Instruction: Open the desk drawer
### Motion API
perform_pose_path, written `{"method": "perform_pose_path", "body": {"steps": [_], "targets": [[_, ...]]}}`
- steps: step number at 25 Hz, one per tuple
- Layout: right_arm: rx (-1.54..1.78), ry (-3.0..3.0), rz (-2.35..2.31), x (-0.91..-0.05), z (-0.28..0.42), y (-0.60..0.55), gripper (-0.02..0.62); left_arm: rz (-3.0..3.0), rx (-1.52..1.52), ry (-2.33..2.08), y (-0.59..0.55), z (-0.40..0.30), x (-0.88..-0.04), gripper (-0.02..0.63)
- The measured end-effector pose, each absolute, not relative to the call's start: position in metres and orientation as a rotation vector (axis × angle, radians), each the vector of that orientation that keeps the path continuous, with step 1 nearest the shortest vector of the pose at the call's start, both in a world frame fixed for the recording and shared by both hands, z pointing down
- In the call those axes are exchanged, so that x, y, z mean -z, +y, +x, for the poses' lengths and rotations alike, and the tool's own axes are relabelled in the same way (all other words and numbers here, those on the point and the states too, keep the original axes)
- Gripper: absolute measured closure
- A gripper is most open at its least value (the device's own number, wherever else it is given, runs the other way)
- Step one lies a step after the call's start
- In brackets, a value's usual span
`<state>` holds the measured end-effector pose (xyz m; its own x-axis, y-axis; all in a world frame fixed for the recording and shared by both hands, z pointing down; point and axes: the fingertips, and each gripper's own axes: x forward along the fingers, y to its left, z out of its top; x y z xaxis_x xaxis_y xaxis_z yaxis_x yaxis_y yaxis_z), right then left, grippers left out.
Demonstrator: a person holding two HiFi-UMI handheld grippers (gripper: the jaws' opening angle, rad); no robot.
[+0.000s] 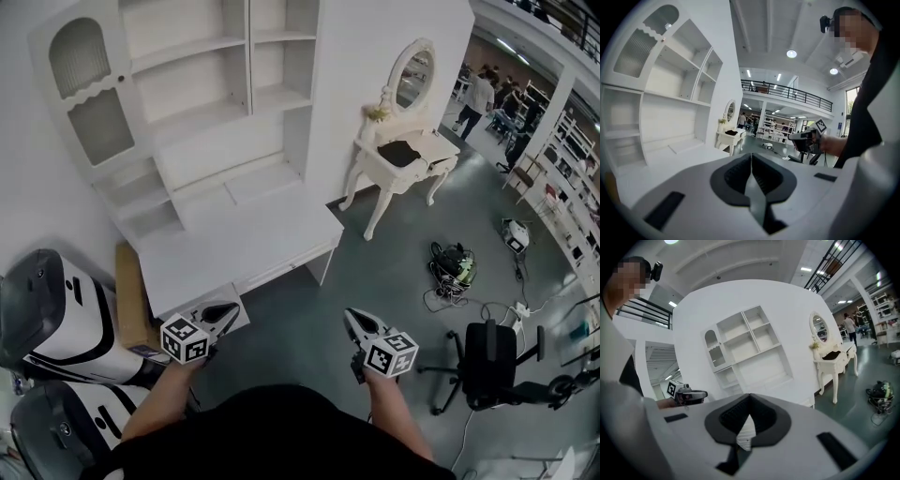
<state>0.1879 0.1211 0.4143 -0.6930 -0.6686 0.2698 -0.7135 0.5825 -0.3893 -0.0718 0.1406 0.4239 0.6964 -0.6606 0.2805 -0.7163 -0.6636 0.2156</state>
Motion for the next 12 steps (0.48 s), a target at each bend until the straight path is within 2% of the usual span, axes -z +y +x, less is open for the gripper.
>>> {"method": "perform_pose_path", "body": {"steps": [12], "targets": [[-0.75,-2.73,1.086,-0.428,0.225,0.073,0.594,2.539,-0.295,-1.142,0.105,-0.027,-0.428,0.589]]}}
